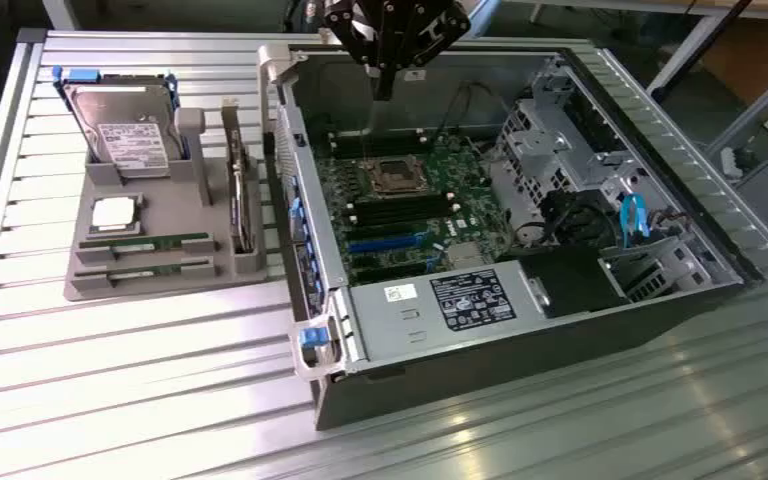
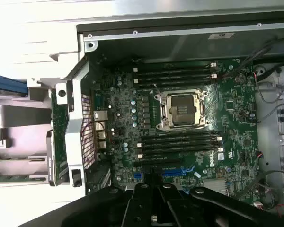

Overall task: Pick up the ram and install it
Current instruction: 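Reach for the ram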

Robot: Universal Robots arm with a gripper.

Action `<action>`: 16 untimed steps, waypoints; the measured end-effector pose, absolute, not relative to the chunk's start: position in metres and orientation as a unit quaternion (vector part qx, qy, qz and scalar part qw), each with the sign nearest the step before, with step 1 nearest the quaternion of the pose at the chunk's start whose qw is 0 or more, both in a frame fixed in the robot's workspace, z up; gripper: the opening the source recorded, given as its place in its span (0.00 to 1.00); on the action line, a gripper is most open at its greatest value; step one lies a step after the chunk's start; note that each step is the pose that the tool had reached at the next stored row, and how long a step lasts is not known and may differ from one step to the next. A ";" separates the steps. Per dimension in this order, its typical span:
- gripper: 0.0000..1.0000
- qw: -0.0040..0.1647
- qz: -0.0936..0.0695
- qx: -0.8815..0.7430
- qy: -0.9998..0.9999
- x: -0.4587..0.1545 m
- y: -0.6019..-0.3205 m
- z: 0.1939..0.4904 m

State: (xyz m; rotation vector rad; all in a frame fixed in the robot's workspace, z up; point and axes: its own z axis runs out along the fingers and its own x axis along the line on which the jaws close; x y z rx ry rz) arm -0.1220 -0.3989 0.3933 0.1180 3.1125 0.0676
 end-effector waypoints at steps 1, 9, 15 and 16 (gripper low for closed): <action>0.09 0.013 0.022 0.038 0.999 -0.122 -0.399 0.393; 0.09 0.013 0.022 0.038 0.999 -0.131 -0.399 0.393; 0.09 0.013 0.022 0.038 0.999 -0.168 -0.399 0.393; 0.09 0.013 0.022 0.038 0.999 -0.174 -0.399 0.393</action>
